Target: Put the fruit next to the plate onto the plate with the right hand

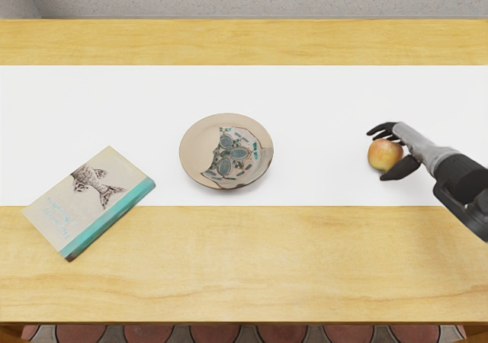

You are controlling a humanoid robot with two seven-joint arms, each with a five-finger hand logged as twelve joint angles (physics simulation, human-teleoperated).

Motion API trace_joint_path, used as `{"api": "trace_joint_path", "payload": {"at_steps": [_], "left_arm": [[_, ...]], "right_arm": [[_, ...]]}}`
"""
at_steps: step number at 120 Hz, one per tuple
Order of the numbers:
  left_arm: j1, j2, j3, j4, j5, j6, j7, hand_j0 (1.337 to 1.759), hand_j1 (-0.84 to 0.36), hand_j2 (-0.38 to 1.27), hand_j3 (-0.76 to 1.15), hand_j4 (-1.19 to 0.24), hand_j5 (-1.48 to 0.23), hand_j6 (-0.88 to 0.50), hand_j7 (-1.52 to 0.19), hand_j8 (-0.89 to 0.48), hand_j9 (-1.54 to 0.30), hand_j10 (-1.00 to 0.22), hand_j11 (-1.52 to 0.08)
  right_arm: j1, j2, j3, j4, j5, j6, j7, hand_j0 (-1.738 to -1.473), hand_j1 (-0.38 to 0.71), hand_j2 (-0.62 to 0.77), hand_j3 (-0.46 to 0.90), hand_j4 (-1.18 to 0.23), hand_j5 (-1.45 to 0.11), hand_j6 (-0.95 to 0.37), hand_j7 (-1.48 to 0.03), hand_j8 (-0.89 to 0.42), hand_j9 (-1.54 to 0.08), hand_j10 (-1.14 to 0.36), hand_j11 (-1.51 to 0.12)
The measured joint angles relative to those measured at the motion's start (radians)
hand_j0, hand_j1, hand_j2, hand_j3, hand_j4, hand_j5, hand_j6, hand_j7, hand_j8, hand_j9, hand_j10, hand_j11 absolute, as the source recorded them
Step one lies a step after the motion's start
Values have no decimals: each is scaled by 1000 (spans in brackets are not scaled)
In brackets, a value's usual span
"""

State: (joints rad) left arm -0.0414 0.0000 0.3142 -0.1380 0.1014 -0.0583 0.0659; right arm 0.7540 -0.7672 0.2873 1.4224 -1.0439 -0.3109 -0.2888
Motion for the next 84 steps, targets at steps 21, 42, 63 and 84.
{"api": "trace_joint_path", "payload": {"at_steps": [21, 42, 63, 84], "left_arm": [[1, 0, 0, 0, 0, 0, 0, 1658, 55, 49, 0, -245, -318, -245, -318, -245, -318, -245, -318], [0, 0, 0, 0, 0, 0, 0, 1658, 55, 49, 0, -245, -318, -245, -318, -245, -318, -245, -318], [0, 0, 0, 0, 0, 0, 0, 1658, 55, 49, 0, -245, -318, -245, -318, -245, -318, -245, -318], [0, 0, -1, 0, 0, 0, 0, 1658, 55, 50, -1, -245, -318, -245, -318, -245, -318, -245, -318]], "right_arm": [[1, 4, -4, -6, -2, -3, 0, -1657, 110, -66, -1, -412, -488, -377, -507, -318, -498, -407, -498], [1, 5, -4, -9, 0, -3, 0, -1657, 167, -69, 0, -463, -556, -425, -574, -351, -565, -458, -565], [0, 6, -6, -18, -3, -1, 6, -1652, 168, -75, -2, -509, -653, -405, -654, -312, -670, -444, -678], [-1, 24, -14, -39, -10, 0, 9, -1640, 118, -184, -5, -571, -726, -362, -731, -280, -761, -466, -779]]}}
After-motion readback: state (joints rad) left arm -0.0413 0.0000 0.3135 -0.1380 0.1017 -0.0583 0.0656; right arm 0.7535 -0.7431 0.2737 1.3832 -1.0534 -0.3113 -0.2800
